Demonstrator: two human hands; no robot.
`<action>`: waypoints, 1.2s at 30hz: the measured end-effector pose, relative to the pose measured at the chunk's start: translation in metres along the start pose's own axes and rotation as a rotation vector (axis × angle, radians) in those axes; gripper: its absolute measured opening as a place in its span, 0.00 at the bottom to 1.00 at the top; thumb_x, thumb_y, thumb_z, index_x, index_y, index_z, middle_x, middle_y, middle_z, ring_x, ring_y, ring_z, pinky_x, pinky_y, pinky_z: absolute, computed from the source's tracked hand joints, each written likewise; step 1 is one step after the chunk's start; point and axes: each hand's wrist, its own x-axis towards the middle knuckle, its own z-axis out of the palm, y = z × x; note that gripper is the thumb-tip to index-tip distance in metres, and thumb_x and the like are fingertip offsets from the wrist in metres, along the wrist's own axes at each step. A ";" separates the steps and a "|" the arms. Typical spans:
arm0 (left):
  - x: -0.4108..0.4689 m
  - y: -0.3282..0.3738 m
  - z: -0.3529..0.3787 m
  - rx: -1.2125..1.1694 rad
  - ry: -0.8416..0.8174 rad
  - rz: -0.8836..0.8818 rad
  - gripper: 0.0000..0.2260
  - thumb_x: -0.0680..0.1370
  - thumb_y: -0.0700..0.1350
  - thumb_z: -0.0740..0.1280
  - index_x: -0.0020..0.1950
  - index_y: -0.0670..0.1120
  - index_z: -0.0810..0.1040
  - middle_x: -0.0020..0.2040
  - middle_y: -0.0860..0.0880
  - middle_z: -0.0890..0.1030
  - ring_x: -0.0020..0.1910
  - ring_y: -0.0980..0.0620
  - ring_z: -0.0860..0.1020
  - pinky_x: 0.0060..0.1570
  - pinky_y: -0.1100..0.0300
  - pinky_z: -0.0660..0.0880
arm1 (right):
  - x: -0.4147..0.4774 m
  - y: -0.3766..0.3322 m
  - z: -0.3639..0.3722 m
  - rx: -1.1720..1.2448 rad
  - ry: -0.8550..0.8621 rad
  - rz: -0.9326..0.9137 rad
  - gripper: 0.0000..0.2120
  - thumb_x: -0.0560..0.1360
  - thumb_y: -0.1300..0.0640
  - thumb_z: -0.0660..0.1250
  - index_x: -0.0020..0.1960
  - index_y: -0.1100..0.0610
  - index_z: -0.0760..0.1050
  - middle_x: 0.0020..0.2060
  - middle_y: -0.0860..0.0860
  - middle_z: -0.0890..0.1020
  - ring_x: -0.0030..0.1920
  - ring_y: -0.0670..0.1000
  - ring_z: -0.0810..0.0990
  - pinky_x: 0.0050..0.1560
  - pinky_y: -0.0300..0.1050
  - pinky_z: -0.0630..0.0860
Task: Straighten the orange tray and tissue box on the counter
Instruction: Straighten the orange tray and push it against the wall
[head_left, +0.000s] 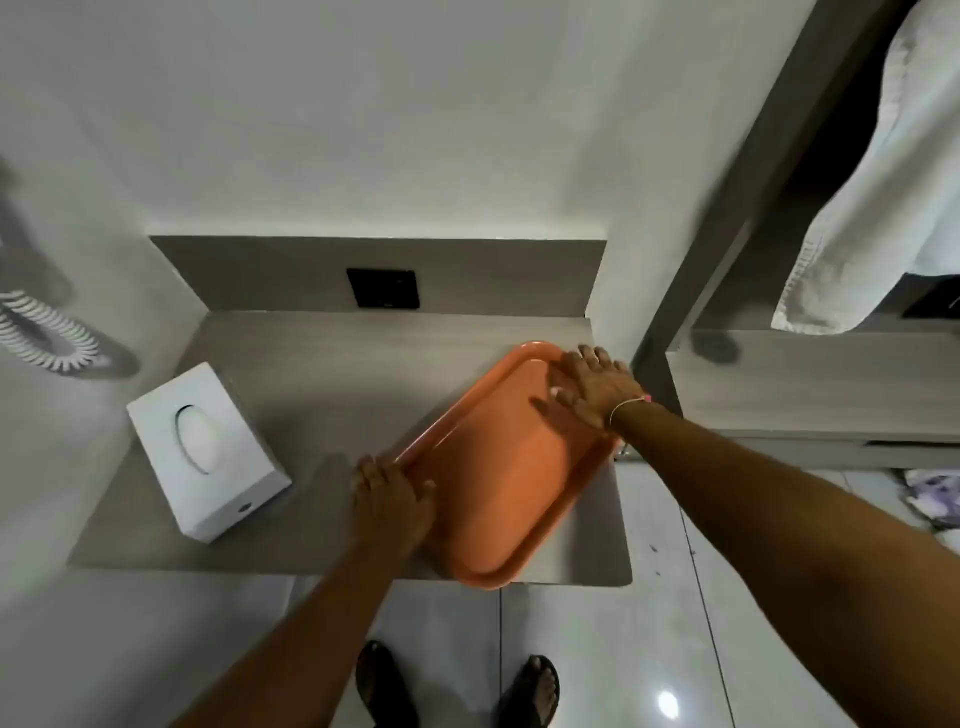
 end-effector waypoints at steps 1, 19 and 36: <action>-0.006 0.002 0.011 -0.028 -0.037 -0.079 0.37 0.77 0.54 0.60 0.76 0.35 0.46 0.78 0.34 0.49 0.77 0.36 0.48 0.75 0.43 0.51 | 0.001 0.002 0.008 0.017 -0.015 0.019 0.38 0.78 0.35 0.53 0.79 0.54 0.47 0.80 0.55 0.49 0.79 0.58 0.48 0.77 0.60 0.49; -0.049 0.045 0.055 -0.610 -0.016 -0.406 0.40 0.76 0.47 0.64 0.76 0.37 0.40 0.78 0.36 0.51 0.76 0.38 0.53 0.74 0.43 0.57 | 0.048 0.022 0.026 0.353 -0.097 0.192 0.22 0.74 0.43 0.65 0.63 0.53 0.69 0.59 0.58 0.78 0.57 0.63 0.77 0.61 0.60 0.74; 0.006 0.000 -0.008 -0.780 0.058 -0.256 0.25 0.71 0.48 0.68 0.67 0.47 0.70 0.61 0.43 0.79 0.58 0.40 0.76 0.61 0.46 0.72 | 0.011 0.020 0.015 0.800 -0.056 0.381 0.10 0.73 0.43 0.69 0.49 0.48 0.78 0.44 0.51 0.84 0.42 0.52 0.80 0.47 0.53 0.75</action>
